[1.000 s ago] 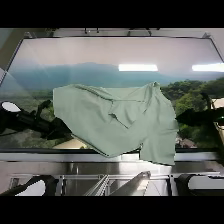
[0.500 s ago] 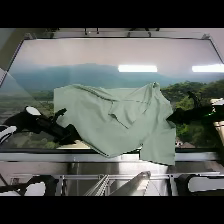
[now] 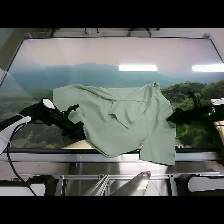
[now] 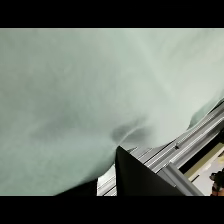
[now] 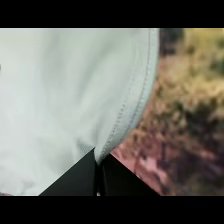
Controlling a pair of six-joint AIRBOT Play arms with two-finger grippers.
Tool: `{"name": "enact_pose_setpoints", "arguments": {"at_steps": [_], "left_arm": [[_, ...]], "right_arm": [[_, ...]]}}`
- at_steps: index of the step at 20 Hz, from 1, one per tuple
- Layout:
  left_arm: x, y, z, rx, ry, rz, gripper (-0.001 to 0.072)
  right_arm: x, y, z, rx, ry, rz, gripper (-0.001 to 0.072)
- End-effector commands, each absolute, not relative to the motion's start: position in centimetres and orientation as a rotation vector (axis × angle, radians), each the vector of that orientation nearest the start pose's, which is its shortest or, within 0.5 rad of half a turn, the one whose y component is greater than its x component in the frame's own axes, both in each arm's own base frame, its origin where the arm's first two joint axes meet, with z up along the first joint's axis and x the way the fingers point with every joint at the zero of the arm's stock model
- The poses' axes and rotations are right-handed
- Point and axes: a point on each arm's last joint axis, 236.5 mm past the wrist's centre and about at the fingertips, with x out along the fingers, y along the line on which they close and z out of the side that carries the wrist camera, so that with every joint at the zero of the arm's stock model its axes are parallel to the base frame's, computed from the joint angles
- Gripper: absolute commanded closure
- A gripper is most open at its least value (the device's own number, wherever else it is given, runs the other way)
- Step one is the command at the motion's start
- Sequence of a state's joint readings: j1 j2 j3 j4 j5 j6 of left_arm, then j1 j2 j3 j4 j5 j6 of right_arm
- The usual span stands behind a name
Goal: Fold the shirts.
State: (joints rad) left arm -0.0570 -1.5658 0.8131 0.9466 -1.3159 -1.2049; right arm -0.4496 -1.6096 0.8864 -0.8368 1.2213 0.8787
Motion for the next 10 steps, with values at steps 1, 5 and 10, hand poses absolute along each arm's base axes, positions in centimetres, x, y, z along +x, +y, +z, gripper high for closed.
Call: {"name": "enact_pose_setpoints", "arguments": {"at_steps": [1, 5, 10], "left_arm": [[20.9, -13.5, -11.6, -0.392, 1.868, -0.595, 0.0563], [20.5, -11.9, -11.0, -0.431, 1.795, -0.549, 0.0431], [22.0, -11.0, -12.3, -0.461, 1.730, -0.488, 0.0433]], "right_arm": [[32.7, 0.7, -11.2, 0.722, 1.402, 0.435, 0.0693], [33.7, 1.0, -10.4, 0.786, 1.355, 0.433, 0.0692], [34.4, 1.3, -9.9, 0.819, 1.328, 0.436, 0.0693]]}}
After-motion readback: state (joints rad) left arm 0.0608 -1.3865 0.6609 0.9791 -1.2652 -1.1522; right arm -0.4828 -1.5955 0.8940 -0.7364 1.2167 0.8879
